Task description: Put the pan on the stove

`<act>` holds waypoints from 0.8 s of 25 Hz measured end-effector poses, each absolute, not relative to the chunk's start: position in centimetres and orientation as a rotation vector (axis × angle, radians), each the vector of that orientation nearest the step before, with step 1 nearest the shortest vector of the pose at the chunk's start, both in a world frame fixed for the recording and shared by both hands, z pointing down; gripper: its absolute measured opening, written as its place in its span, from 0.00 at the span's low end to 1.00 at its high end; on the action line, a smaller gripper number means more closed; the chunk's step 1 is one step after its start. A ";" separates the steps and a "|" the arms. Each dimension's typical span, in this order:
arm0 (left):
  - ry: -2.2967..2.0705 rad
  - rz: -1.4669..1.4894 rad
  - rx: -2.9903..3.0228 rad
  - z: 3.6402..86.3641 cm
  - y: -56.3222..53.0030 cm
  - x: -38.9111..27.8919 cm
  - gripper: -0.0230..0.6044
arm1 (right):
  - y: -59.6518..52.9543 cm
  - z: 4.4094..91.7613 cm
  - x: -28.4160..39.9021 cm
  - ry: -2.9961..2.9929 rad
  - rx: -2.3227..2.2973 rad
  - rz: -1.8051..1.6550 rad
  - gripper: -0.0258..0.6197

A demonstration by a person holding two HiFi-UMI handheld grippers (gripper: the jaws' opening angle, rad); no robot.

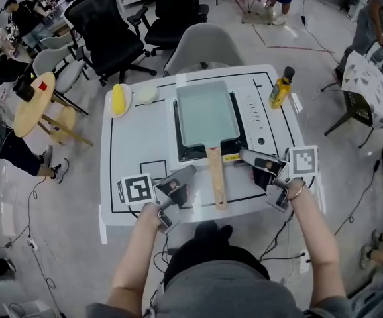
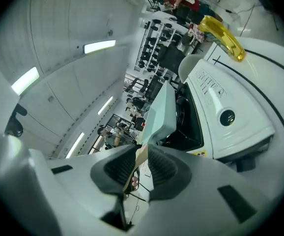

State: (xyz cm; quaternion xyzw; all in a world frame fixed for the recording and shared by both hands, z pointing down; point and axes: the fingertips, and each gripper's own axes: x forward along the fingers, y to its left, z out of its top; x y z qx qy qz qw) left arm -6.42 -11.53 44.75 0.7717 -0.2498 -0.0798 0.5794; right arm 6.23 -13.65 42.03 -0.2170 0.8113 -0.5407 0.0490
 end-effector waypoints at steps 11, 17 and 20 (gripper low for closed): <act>-1.009 -0.075 1.987 44.1 -13.1 -10.1 0.05 | -12.8 42.3 8.7 2.607 -1.131 -1.363 0.11; -1.233 0.030 2.092 43.9 -13.3 -11.1 0.05 | -12.5 41.2 9.2 2.692 -1.326 -1.079 0.07; -1.334 0.117 2.148 43.9 -13.3 -11.3 0.05 | -12.3 41.0 9.2 2.708 -1.378 -0.985 0.05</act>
